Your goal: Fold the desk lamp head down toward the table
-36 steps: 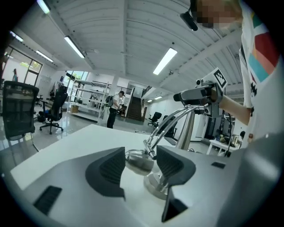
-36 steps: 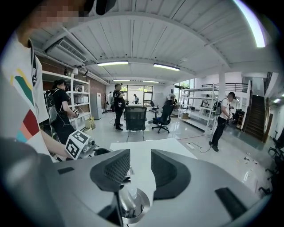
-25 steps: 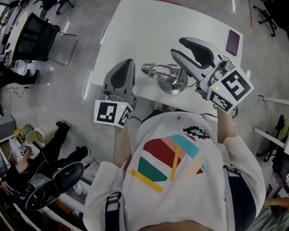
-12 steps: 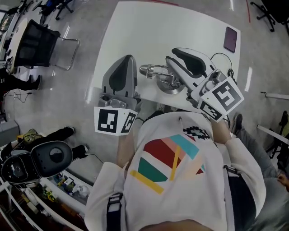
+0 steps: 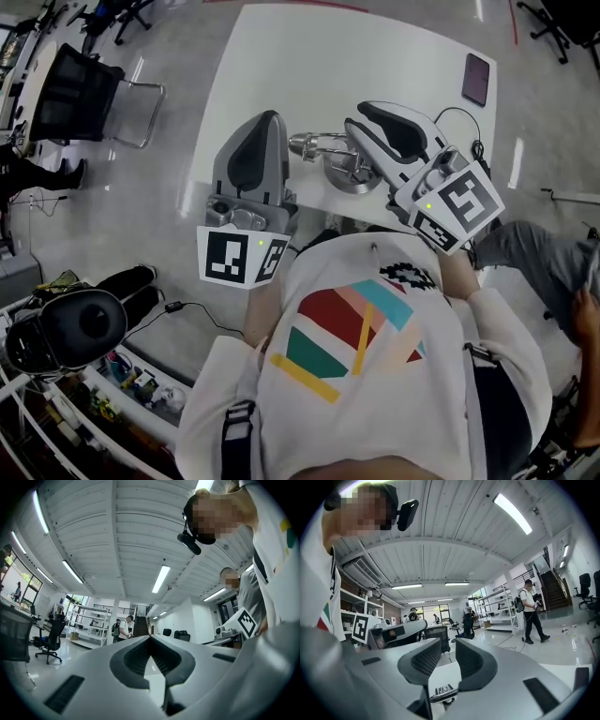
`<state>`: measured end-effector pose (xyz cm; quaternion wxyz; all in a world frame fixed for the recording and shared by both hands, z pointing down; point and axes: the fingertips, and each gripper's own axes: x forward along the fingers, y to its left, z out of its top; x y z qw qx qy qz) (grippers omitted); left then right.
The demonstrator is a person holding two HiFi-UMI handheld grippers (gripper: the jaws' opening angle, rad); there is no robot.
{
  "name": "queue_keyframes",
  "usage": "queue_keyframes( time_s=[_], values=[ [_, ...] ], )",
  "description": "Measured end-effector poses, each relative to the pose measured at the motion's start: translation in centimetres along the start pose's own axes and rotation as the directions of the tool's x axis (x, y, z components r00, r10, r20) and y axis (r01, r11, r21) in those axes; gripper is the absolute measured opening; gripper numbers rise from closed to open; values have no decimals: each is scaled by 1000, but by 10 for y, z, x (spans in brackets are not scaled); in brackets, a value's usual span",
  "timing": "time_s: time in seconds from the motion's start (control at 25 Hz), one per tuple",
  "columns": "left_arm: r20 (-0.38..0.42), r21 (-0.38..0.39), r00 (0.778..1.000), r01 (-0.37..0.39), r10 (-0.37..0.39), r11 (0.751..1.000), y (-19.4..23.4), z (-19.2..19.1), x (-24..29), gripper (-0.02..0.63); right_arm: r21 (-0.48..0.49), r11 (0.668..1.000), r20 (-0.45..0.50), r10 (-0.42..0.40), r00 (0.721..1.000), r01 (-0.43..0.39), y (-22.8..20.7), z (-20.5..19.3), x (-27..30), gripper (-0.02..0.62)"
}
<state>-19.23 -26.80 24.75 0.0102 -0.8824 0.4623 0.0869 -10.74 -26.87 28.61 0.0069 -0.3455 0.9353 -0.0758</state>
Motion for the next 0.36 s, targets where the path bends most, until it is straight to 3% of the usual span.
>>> queue_keyframes(
  time_s=[0.36],
  values=[
    [2,-13,1000,-1,1,1000,1,-6,6,44,-4,1000,-17,2,1000,-2,-11,-9,1,107]
  ],
)
